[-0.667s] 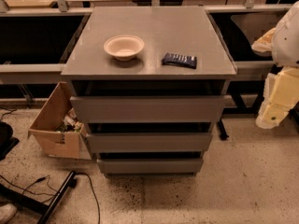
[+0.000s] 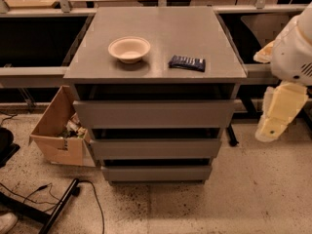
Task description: Open middle drawer
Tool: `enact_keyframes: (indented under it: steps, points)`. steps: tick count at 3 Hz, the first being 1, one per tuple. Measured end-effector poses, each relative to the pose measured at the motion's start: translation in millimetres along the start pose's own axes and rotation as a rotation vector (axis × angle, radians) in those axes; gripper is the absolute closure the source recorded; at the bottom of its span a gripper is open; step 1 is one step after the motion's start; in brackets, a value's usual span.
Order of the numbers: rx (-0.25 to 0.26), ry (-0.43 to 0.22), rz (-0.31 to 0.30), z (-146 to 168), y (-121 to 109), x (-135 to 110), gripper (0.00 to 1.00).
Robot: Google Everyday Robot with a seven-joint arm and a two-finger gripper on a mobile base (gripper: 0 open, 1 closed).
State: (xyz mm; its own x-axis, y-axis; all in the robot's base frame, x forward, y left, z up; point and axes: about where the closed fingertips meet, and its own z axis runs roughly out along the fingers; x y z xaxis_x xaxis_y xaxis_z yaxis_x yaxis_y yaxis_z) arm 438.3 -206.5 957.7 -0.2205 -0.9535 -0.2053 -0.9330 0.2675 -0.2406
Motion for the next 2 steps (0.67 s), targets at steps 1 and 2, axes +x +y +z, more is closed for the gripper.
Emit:
enact_keyframes:
  steps: [1,2]
  points:
    - [-0.003,-0.021,-0.039,50.7,23.1,-20.5,0.0]
    - [-0.022,-0.024,-0.075,123.4,47.7,-37.8,0.0]
